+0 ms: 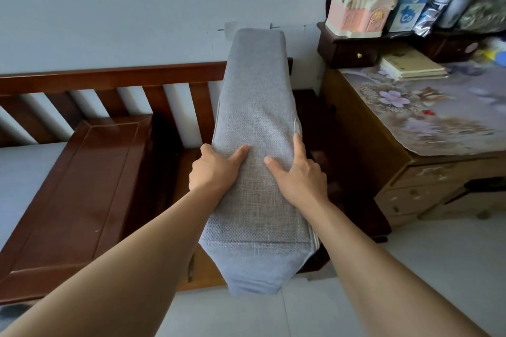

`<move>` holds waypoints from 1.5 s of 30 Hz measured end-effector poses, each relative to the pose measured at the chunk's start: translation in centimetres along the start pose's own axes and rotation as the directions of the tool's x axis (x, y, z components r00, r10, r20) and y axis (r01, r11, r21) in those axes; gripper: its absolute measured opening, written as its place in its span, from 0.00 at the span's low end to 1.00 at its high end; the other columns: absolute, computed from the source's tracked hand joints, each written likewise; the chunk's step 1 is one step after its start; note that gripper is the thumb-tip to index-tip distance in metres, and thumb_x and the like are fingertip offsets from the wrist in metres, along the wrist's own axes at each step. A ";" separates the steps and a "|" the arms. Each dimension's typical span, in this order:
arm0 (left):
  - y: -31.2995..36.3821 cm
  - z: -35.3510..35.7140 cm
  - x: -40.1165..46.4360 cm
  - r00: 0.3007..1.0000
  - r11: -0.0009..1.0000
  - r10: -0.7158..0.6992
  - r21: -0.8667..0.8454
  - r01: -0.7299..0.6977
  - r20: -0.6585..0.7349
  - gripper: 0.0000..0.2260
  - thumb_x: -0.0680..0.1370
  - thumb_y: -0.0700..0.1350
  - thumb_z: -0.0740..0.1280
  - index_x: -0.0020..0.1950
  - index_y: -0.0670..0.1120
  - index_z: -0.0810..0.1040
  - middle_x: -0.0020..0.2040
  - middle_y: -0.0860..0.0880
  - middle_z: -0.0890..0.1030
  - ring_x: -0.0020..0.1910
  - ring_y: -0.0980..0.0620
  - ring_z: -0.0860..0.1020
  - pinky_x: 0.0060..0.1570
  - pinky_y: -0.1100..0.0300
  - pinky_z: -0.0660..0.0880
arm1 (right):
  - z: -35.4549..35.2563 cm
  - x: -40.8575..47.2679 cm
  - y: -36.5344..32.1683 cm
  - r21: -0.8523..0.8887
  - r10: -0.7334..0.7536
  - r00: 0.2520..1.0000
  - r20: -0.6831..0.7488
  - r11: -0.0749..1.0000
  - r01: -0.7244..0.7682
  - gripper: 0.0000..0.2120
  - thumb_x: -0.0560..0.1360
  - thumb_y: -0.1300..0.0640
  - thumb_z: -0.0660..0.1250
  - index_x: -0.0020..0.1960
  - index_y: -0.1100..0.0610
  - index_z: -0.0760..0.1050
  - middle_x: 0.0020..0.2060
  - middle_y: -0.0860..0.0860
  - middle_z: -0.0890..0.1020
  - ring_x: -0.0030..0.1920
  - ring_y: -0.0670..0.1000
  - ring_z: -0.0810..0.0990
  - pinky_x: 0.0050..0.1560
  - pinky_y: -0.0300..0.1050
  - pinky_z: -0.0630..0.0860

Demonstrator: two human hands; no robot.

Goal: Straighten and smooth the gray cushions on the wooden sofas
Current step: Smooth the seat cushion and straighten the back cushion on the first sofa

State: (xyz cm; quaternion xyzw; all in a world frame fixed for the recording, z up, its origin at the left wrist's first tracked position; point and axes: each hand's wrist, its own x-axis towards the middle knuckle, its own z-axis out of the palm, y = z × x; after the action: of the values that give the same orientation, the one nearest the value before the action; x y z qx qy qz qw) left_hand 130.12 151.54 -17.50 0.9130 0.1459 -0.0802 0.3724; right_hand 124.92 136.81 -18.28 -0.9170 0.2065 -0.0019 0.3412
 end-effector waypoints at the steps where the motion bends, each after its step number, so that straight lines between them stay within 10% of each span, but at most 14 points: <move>1: 0.0 0.2 -0.5 1.000 1.000 -0.010 -0.005 0.010 -0.010 0.37 0.69 0.71 0.64 0.66 0.46 0.66 0.60 0.43 0.75 0.58 0.40 0.75 0.55 0.49 0.74 | -0.1 -0.1 0.3 -0.003 -0.014 1.000 0.003 1.000 0.014 0.41 0.74 0.32 0.58 0.78 0.46 0.42 0.67 0.60 0.71 0.65 0.61 0.71 0.62 0.51 0.66; 22: 1.0 4.0 -9.0 0.904 0.930 -0.344 -0.225 0.291 -0.255 0.31 0.72 0.66 0.64 0.61 0.44 0.64 0.59 0.41 0.75 0.57 0.38 0.75 0.47 0.51 0.69 | -4.6 2.1 3.5 0.038 -0.345 0.882 0.322 0.935 0.352 0.41 0.74 0.35 0.63 0.78 0.47 0.48 0.72 0.55 0.67 0.70 0.58 0.66 0.66 0.49 0.62; 36: 0.9 0.3 -3.7 0.901 0.939 -0.340 -0.045 0.341 -0.268 0.36 0.72 0.69 0.63 0.65 0.41 0.64 0.63 0.39 0.74 0.61 0.37 0.73 0.57 0.47 0.71 | -1.4 5.1 -0.1 0.155 -0.209 0.873 0.440 0.976 0.155 0.48 0.67 0.31 0.67 0.78 0.46 0.48 0.71 0.55 0.68 0.69 0.59 0.68 0.69 0.55 0.65; 40: 0.7 -1.0 -2.2 0.886 0.924 -0.358 0.025 0.382 -0.293 0.35 0.73 0.70 0.60 0.64 0.42 0.64 0.61 0.41 0.75 0.60 0.38 0.74 0.49 0.50 0.69 | 0.7 5.8 -1.5 0.333 -0.205 0.853 0.479 0.942 0.039 0.58 0.52 0.29 0.72 0.76 0.44 0.54 0.67 0.49 0.73 0.66 0.54 0.72 0.66 0.53 0.70; 45: 0.0 -1.8 -0.9 0.850 0.894 -0.388 0.077 0.441 -0.356 0.38 0.70 0.73 0.59 0.64 0.42 0.64 0.59 0.41 0.76 0.58 0.39 0.75 0.46 0.50 0.69 | 2.1 7.5 -3.1 0.497 -0.170 0.759 0.628 0.838 -0.224 0.56 0.51 0.46 0.83 0.73 0.48 0.60 0.58 0.49 0.78 0.56 0.52 0.79 0.59 0.52 0.77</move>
State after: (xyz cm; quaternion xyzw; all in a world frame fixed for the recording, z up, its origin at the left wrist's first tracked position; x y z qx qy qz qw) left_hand 129.34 152.60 -16.03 0.8862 0.3937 -0.0153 0.2435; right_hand 133.26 137.40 -19.01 -0.7203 0.0795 0.2627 0.6371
